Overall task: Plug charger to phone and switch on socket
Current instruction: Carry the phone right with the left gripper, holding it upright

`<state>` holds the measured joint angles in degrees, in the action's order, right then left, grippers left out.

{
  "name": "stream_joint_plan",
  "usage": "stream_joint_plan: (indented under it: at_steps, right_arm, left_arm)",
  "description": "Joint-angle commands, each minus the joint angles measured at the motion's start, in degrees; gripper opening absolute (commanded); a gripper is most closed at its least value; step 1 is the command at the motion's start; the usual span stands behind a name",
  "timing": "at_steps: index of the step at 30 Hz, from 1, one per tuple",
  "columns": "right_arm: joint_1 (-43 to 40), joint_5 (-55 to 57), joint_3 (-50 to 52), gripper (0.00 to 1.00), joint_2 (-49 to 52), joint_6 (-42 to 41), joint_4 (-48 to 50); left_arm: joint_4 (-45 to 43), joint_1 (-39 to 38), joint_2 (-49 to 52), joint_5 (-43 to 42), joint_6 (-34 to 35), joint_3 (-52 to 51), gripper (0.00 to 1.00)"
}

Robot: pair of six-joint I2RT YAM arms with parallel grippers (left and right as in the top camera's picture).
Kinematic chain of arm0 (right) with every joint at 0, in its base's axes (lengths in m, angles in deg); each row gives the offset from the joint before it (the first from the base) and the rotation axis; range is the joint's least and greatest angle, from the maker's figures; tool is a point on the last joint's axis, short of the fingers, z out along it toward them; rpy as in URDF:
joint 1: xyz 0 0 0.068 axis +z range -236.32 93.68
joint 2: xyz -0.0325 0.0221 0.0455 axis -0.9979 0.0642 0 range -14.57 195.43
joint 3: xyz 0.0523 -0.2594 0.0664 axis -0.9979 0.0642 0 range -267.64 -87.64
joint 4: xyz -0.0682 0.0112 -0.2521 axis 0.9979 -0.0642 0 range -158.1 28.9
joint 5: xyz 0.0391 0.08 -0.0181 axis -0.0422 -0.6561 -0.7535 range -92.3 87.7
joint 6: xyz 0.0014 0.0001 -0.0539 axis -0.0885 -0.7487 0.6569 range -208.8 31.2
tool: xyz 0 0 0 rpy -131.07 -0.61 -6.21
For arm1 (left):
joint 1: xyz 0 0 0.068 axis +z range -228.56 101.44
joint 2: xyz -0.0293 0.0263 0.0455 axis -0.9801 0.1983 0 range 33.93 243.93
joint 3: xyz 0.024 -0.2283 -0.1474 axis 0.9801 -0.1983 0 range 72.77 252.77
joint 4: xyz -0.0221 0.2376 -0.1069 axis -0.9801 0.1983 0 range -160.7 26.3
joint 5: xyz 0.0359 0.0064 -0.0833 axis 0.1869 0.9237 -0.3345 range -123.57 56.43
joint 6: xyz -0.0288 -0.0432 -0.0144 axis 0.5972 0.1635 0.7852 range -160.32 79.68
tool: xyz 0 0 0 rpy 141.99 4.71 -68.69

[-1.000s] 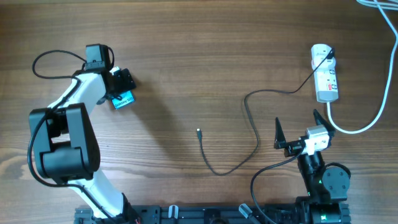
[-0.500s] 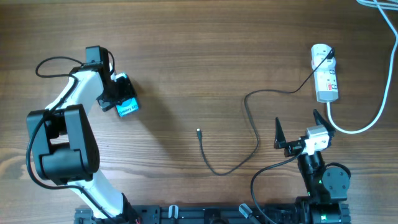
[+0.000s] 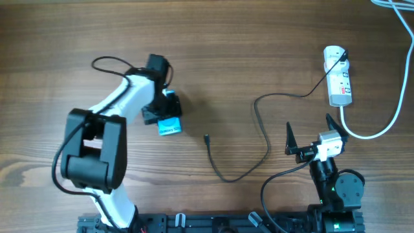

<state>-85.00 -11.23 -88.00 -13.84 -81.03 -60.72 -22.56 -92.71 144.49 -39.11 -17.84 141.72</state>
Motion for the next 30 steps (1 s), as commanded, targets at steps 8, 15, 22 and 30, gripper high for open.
stream_joint_plan:
  at_steps: [8,15,22,30]
  right_arm:
    - [0.11,0.33,0.07,1.00,-0.46,-0.24,0.20]
    - [0.11,0.33,0.07,1.00,-0.46,-0.28,0.20]
    - [0.11,0.33,0.07,1.00,-0.46,-0.22,0.20]
    - [0.11,0.33,0.07,1.00,-0.46,-0.26,0.20]
  left_arm:
    - [-4.13,-4.74,2.71,-1.05,5.22,-2.73,1.00]
    - [-6.43,-5.09,2.71,-0.33,5.25,-2.84,0.92]
    - [-7.69,-8.94,2.71,9.55,5.51,-3.50,0.95]
    - [-9.20,-9.25,2.71,11.45,6.51,-3.50,0.98]
